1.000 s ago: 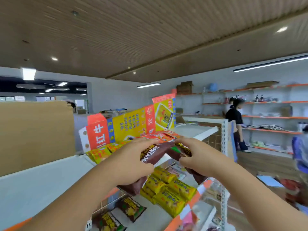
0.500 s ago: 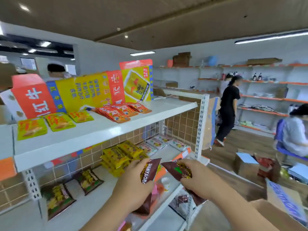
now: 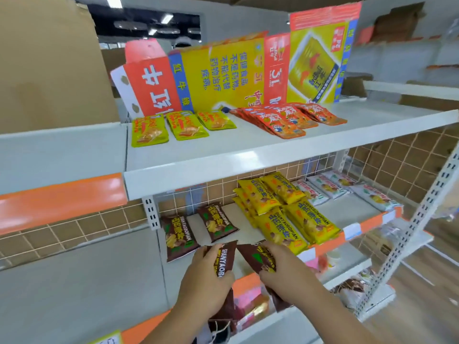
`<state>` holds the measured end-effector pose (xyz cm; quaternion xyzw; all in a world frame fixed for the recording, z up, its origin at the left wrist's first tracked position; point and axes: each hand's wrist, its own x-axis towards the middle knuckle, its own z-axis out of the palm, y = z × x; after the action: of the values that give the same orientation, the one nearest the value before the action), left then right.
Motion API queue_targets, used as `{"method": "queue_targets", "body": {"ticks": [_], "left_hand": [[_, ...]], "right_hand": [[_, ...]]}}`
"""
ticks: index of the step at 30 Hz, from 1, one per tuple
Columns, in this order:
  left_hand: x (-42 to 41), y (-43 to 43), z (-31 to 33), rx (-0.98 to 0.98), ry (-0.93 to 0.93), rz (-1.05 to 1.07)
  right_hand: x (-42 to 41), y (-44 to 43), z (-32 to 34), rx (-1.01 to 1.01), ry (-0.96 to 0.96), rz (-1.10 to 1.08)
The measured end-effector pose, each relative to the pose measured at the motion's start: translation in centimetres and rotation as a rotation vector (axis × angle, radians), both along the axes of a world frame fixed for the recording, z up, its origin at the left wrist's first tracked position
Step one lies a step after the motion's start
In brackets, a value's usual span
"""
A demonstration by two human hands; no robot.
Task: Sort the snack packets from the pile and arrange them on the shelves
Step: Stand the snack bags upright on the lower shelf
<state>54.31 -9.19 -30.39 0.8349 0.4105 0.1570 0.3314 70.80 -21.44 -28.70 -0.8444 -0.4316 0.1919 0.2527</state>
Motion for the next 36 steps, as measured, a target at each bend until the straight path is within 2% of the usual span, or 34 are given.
{"method": "queue_targets", "body": {"ticks": [5,8,11,15,23,28,31,33,36], "left_hand": [[-1.0,3.6,-0.8,0.069,0.045,0.118],[-0.6,5.7,-1.5,0.196,0.069,0.247],[0.2,6.4,-3.6,0.271,0.196,0.356],[1.0,4.8,-7.1,0.22,0.382,0.418],[1.7,2.8,-8.3,0.273,0.415,0.56],[2.1,2.9,-8.2,0.263,0.409,0.579],[2.1,2.7,-8.2,0.258,0.441,0.583],[2.0,3.1,-8.0,0.288,0.477,0.548],[1.8,4.1,-7.5,0.386,0.52,0.381]], "right_hand": [[-1.4,6.4,-2.3,-0.008,-0.034,0.043],[-1.2,9.9,-3.3,0.018,-0.159,0.038],[-1.0,11.9,-5.3,-0.033,-0.331,0.076],[-0.8,12.0,-8.9,-0.141,-0.49,0.187],[0.1,11.6,-9.1,-0.167,-0.464,0.272],[1.5,12.8,-8.6,-0.101,-0.483,0.455],[1.7,12.7,-9.1,-0.133,-0.438,0.423],[1.4,12.6,-9.2,-0.153,-0.429,0.372],[1.0,12.5,-9.2,-0.162,-0.439,0.35]]}}
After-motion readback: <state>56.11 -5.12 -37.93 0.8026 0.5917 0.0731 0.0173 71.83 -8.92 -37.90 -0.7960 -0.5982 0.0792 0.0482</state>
